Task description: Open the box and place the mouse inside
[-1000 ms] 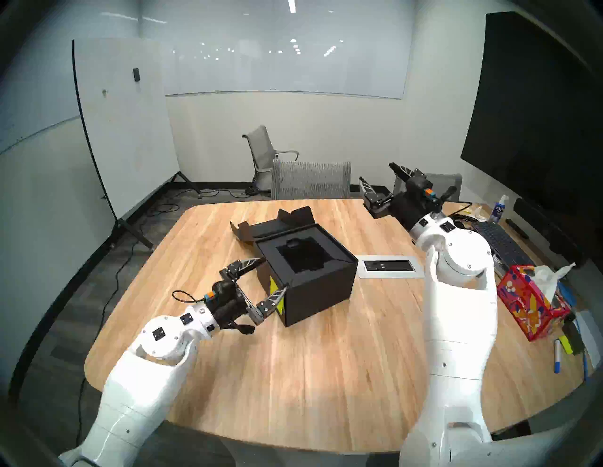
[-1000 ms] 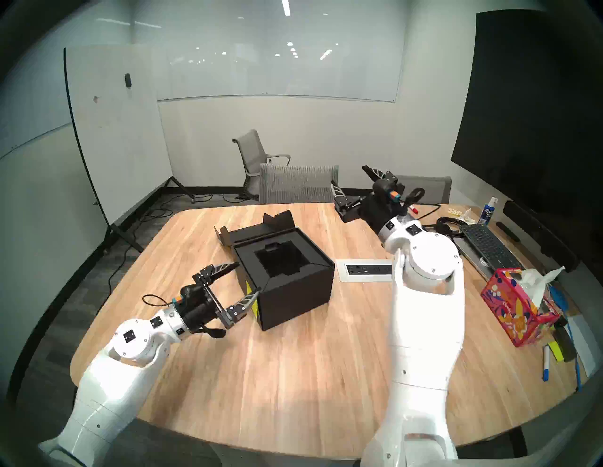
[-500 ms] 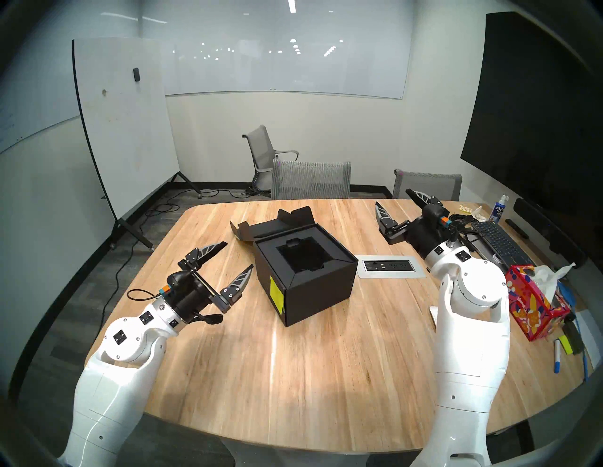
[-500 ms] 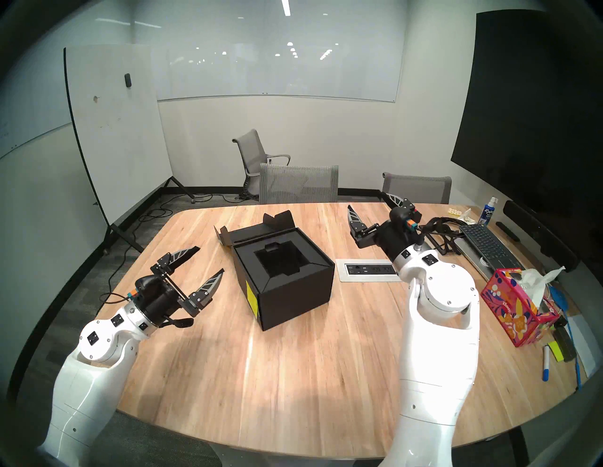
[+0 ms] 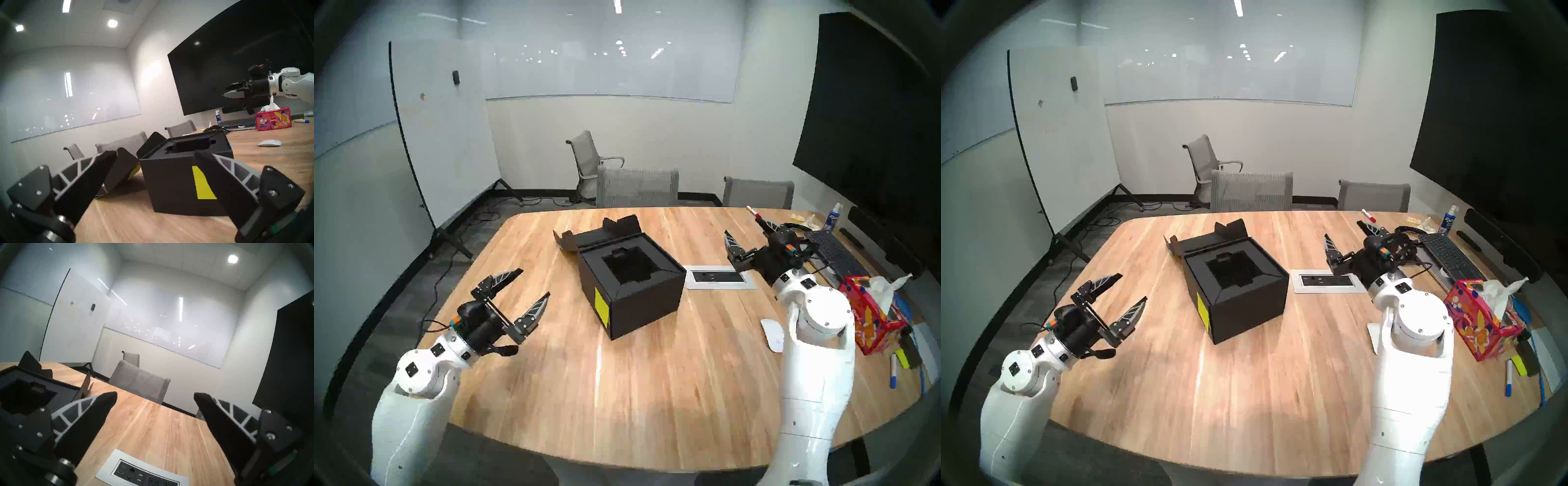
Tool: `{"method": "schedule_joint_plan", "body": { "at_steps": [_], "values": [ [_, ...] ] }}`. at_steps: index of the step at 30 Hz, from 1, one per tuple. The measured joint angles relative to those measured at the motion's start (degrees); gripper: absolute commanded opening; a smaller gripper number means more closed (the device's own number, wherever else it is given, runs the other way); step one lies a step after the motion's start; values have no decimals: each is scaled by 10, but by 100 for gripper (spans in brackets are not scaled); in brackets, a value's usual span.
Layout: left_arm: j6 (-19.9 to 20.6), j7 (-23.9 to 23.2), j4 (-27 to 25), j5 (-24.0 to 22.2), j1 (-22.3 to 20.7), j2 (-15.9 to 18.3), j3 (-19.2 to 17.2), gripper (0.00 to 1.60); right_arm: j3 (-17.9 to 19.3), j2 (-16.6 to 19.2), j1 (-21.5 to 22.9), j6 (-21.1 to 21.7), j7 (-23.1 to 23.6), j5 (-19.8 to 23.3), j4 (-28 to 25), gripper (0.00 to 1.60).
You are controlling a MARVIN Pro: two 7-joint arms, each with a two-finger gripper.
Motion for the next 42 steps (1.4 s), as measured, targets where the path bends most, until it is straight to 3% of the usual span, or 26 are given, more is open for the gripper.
{"method": "schedule_joint_plan", "body": {
  "at_steps": [18,29,42],
  "values": [
    [28,25,9,1,-25,1,-5,160,57,2,-63,0,43,19,-40,160],
    [18,20,11,5,-26,-2,-3,160,86,14,-59,21,44,6,-11,160],
    [7,-2,11,-3,-17,-2,-9,160,105,9,-75,22,39,5,-26,160]
  ]
}}
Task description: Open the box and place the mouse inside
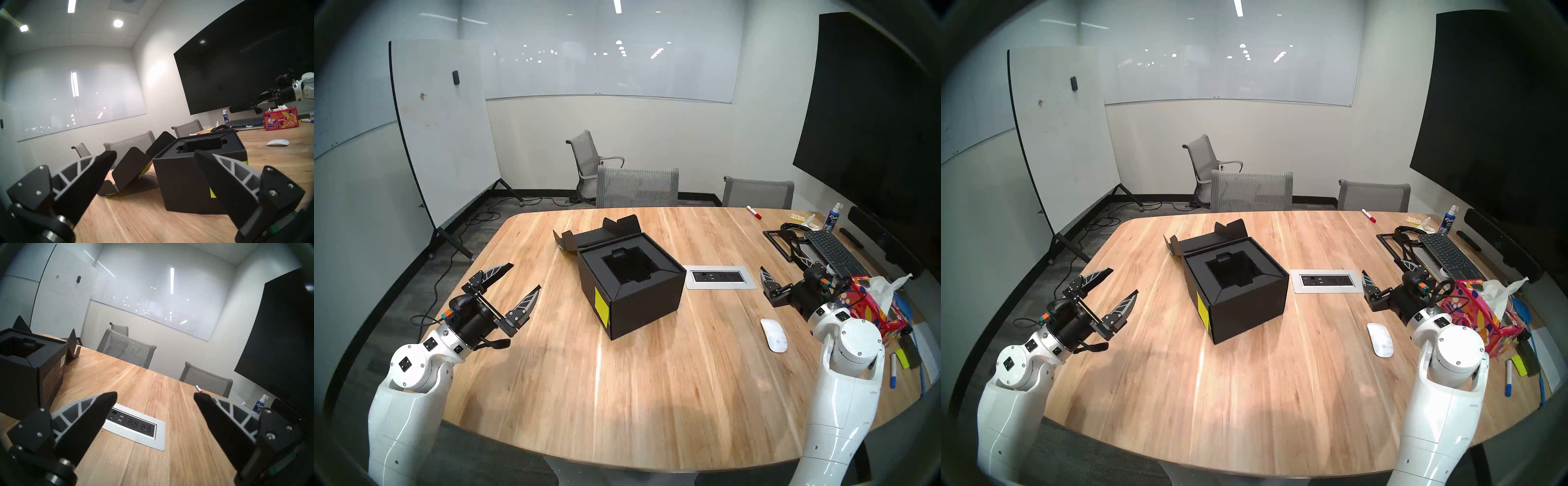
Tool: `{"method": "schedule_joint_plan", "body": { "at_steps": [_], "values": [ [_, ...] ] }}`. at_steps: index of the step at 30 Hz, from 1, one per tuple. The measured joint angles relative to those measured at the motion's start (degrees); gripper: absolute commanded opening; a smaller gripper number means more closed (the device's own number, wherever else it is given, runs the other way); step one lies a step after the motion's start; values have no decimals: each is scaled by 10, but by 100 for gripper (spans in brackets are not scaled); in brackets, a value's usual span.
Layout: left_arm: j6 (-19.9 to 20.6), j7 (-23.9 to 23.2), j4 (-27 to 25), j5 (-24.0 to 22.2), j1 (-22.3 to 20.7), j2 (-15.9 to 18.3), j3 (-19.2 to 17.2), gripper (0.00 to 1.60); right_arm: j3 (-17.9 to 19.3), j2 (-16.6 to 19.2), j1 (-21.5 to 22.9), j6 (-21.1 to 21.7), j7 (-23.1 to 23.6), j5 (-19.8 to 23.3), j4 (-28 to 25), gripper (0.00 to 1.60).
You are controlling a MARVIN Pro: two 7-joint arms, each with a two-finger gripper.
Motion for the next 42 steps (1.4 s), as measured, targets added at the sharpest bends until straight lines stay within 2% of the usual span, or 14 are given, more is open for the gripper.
{"method": "schedule_joint_plan", "body": {
  "at_steps": [15,20,28,36,42],
  "values": [
    [-28,-32,38,-21,5,-8,-10,160,0,-4,-7,23,-11,-33,-2,160],
    [-33,-39,37,-21,12,-8,-16,160,8,-5,-7,18,-11,-26,1,160],
    [-25,-6,-4,21,21,-16,-25,160,26,-2,-5,-11,18,11,41,160],
    [1,44,-57,69,33,-38,-21,160,47,31,12,-36,61,36,111,160],
    [13,65,-77,91,45,-53,-15,160,51,46,17,-46,87,44,111,160]
  ]
}}
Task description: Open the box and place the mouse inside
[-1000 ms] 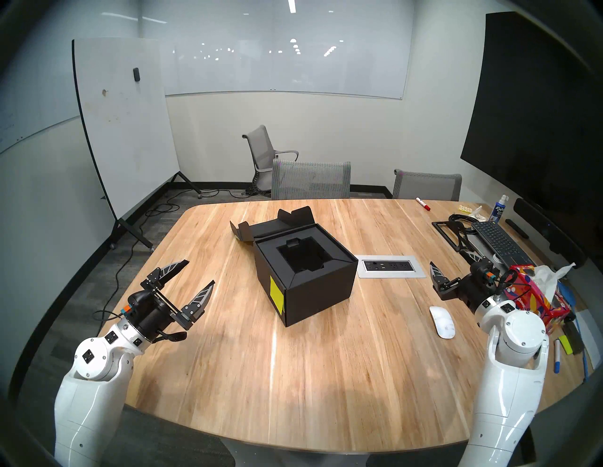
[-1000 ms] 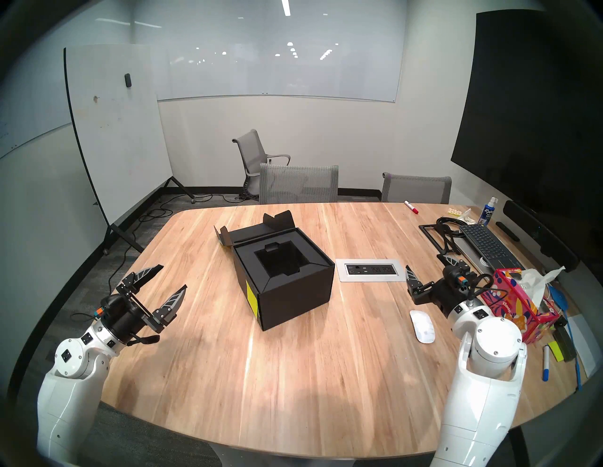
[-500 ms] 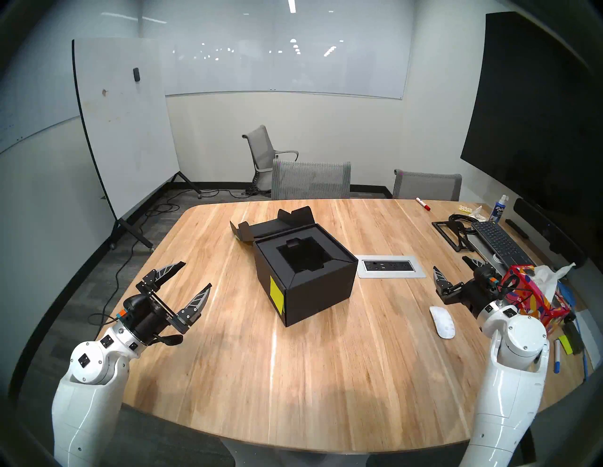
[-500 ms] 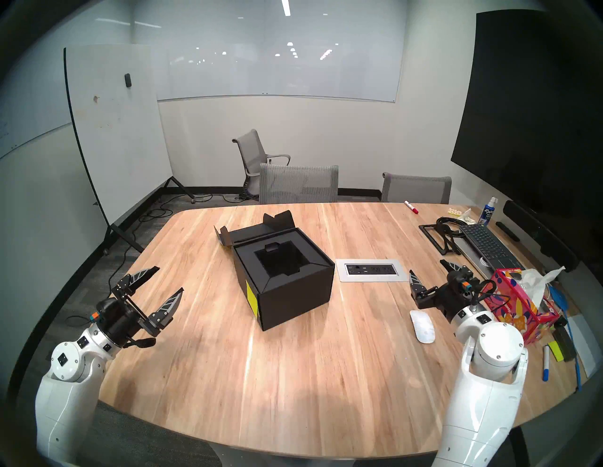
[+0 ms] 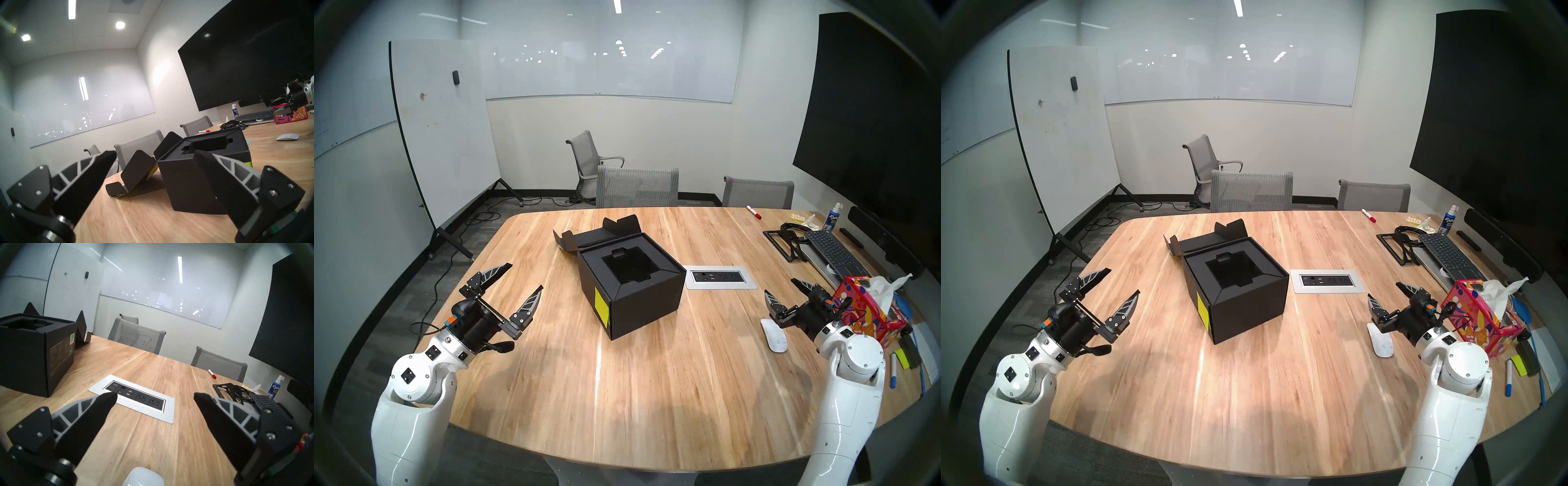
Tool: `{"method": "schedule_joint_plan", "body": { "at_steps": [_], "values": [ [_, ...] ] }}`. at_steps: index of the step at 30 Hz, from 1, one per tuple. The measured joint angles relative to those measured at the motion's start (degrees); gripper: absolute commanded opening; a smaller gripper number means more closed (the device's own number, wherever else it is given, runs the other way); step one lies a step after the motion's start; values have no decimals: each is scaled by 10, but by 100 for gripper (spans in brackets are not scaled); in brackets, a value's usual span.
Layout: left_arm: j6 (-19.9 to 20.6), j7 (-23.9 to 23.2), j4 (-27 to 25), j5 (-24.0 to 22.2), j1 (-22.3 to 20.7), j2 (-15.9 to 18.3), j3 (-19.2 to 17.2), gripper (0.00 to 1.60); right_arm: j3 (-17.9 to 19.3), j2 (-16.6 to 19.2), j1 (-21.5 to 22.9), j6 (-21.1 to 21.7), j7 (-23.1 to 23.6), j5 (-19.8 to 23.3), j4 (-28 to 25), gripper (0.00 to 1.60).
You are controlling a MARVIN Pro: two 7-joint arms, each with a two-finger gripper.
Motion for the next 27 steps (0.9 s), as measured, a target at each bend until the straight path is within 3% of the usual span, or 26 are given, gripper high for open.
{"method": "schedule_joint_plan", "body": {
  "at_steps": [11,19,27],
  "values": [
    [-19,-16,35,-14,10,0,-20,160,-16,-16,-13,3,0,-22,-77,160],
    [-53,-57,89,-52,9,9,-37,160,-5,-44,-28,64,-25,-48,-116,160],
    [-82,-86,116,-78,7,10,-45,160,6,-53,-45,101,-16,-51,-146,160]
  ]
}}
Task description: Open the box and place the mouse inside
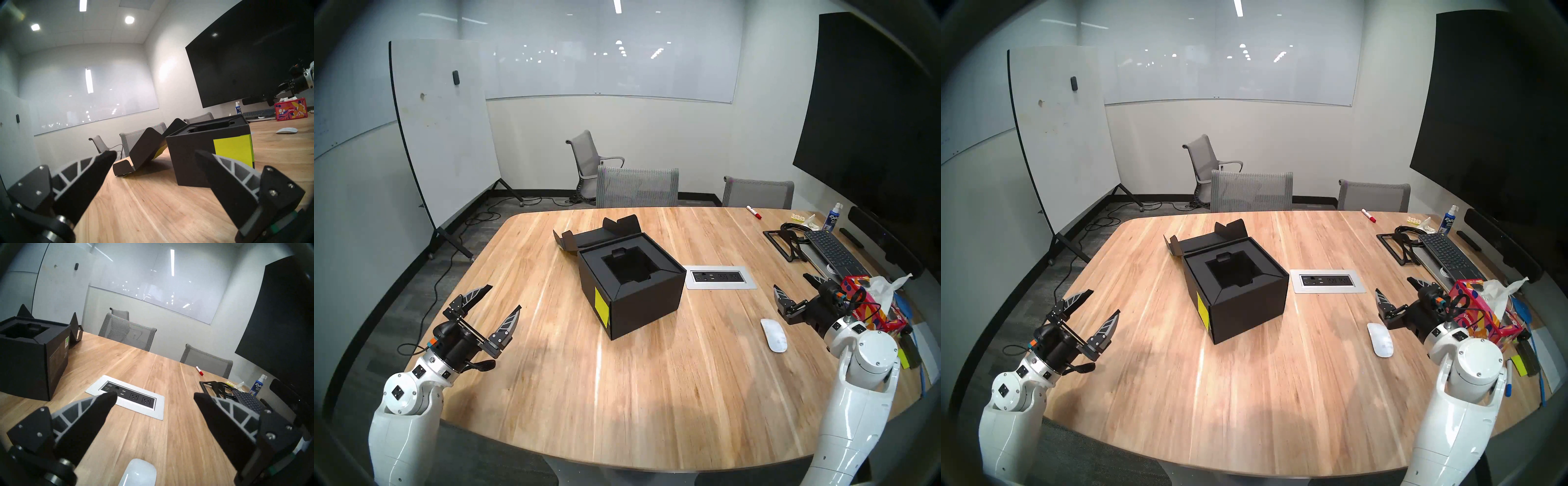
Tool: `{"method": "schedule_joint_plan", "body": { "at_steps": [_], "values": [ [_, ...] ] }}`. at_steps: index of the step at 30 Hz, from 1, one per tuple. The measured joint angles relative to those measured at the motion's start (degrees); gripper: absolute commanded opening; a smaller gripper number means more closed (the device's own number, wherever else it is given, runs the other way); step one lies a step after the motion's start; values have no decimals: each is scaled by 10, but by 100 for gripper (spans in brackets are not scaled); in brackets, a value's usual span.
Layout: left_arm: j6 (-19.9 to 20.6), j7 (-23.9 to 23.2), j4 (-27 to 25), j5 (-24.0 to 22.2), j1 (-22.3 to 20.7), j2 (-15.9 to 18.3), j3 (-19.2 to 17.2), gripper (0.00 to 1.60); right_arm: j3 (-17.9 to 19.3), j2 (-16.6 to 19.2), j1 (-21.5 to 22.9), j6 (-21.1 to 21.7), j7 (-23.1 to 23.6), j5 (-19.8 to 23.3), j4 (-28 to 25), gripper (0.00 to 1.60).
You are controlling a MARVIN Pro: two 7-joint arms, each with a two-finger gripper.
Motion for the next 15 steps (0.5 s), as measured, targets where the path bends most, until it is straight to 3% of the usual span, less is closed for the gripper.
{"method": "schedule_joint_plan", "body": {
  "at_steps": [15],
  "values": [
    [-20,-16,0,1,9,-1,-8,160,-1,-11,-8,13,1,-6,-20,160]
  ]
}}
